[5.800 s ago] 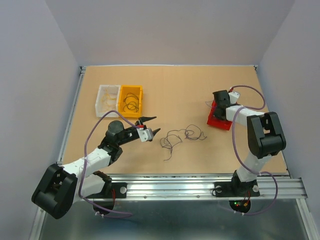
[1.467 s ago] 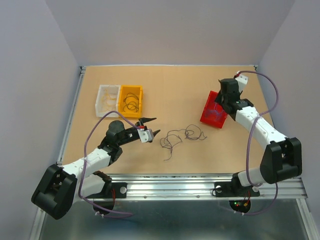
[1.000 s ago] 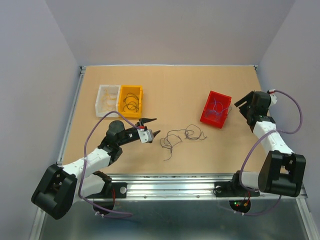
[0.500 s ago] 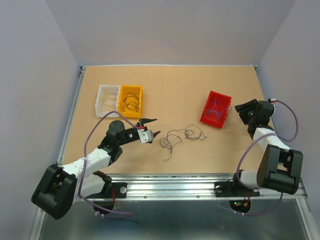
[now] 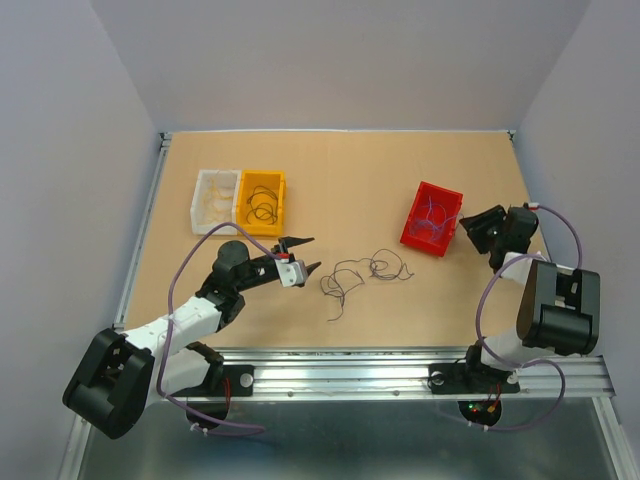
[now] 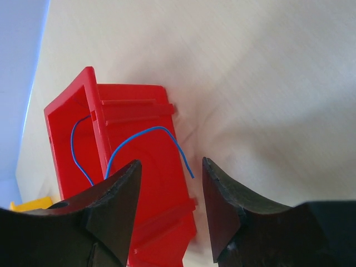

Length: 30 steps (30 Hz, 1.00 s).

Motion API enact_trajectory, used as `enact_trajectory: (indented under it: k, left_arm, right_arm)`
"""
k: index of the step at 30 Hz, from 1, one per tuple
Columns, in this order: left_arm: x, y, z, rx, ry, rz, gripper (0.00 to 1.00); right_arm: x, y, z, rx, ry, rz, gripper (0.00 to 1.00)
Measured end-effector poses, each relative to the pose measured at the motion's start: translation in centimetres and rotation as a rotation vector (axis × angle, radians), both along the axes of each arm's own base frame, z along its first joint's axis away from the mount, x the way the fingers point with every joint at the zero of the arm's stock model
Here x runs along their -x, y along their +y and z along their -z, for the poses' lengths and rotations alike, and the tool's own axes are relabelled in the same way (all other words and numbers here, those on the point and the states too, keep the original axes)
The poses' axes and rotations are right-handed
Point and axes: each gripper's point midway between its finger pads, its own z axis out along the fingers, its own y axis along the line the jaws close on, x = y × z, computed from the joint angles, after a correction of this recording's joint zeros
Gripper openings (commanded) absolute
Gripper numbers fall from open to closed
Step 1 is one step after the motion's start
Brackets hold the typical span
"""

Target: Untangle the cables

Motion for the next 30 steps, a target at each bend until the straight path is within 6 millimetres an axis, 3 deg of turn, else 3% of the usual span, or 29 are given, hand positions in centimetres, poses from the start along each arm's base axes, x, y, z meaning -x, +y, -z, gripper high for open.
enact_trajectory:
  k: [4, 12, 17, 18, 19, 22, 26, 30]
  left_arm:
    - [0.0, 0.0, 0.0, -0.001, -0.001, 0.001, 0.66]
    - [0.1, 0.0, 0.0, -0.004, -0.007, 0.007, 0.66]
    - [0.2, -0.1, 0.0, -0.004, -0.009, 0.015, 0.66]
    - [0.2, -0.1, 0.0, -0.004, -0.009, 0.016, 0.66]
    - [0.2, -0.1, 0.0, -0.004, -0.010, 0.017, 0.66]
    - [0.2, -0.1, 0.0, -0.005, -0.012, 0.019, 0.66]
    - [0.2, -0.1, 0.0, -0.006, -0.013, 0.019, 0.66]
    - [0.2, -0.1, 0.0, -0.006, -0.013, 0.019, 0.66]
  right_arm:
    - [-0.4, 0.2, 0.2, 0.003, -0.010, -0.008, 0.54]
    - [-0.8, 1.4, 3.1, -0.013, 0.045, -0.039, 0.51]
    - [-1.8, 1.7, 3.4, -0.006, 0.032, -0.051, 0.19]
    - [-1.9, 1.8, 3.7, -0.005, 0.039, -0.053, 0.06]
    - [-1.8, 1.8, 4.1, -0.008, 0.050, -0.051, 0.01]
    - [-1.9, 1.8, 4.3, -0.002, 0.051, -0.046, 0.01]
    - [-2.0, 1.2, 3.2, 0.029, 0.028, -0.019, 0.01]
    - [-2.2, 0.4, -0.7, 0.103, -0.046, 0.022, 0.01]
